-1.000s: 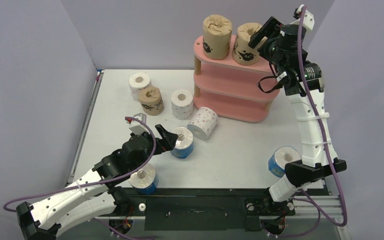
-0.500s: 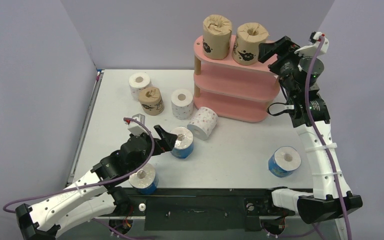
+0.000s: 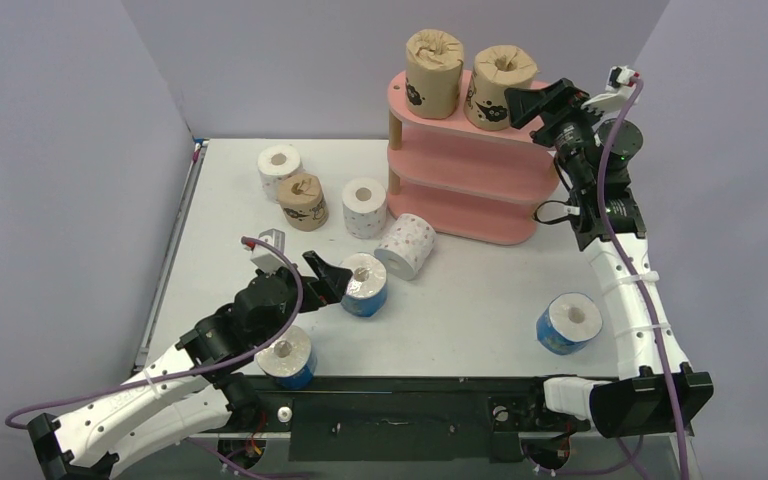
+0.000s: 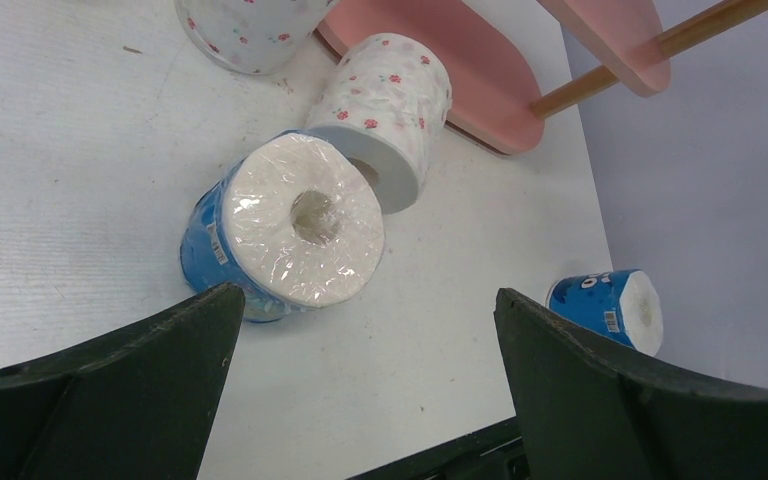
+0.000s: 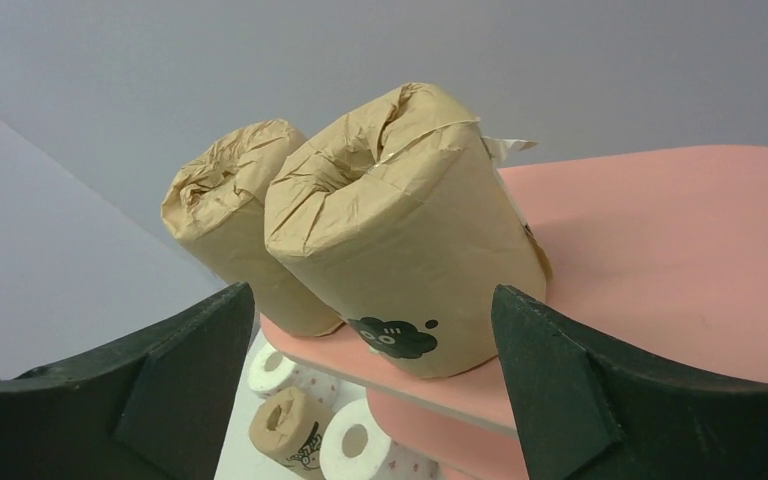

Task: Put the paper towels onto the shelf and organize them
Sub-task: Move the paper towel to the shelf, then pick up the paper towel from the center of the board, then place the paper towel at the center of the board.

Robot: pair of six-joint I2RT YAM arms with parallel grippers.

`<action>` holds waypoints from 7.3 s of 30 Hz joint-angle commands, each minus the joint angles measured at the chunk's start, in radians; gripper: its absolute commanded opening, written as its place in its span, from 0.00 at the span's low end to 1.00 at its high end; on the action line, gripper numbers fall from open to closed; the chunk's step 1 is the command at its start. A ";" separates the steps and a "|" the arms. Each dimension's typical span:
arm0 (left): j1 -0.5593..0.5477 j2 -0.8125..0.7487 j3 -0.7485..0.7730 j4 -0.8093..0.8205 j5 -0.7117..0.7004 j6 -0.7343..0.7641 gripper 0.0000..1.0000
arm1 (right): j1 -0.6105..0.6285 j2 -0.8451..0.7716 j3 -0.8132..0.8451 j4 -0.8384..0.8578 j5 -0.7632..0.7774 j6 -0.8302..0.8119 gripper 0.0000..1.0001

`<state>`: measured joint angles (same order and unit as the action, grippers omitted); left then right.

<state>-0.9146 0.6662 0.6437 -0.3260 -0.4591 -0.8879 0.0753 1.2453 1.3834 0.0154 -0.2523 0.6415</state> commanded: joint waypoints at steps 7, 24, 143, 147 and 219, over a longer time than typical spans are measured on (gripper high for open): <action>0.003 -0.005 -0.010 0.006 0.004 -0.012 0.96 | 0.035 0.043 0.044 -0.036 0.034 -0.116 0.84; 0.003 -0.008 -0.022 0.005 -0.002 -0.016 0.97 | 0.075 0.086 0.066 -0.082 0.074 -0.161 0.84; 0.214 0.714 0.251 -0.049 0.200 0.113 0.64 | 0.533 -0.756 -0.912 -0.522 0.496 0.195 0.85; 0.214 0.728 0.247 -0.038 0.207 0.107 0.60 | 0.538 -0.765 -0.911 -0.529 0.496 0.198 0.84; -0.223 0.863 0.448 0.042 0.121 0.102 0.59 | 0.554 -0.734 -0.880 -0.569 0.337 0.179 0.91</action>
<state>-1.1267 1.5806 1.0523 -0.2996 -0.3038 -0.7597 0.6174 0.4671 0.4988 -0.5629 0.1608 0.8619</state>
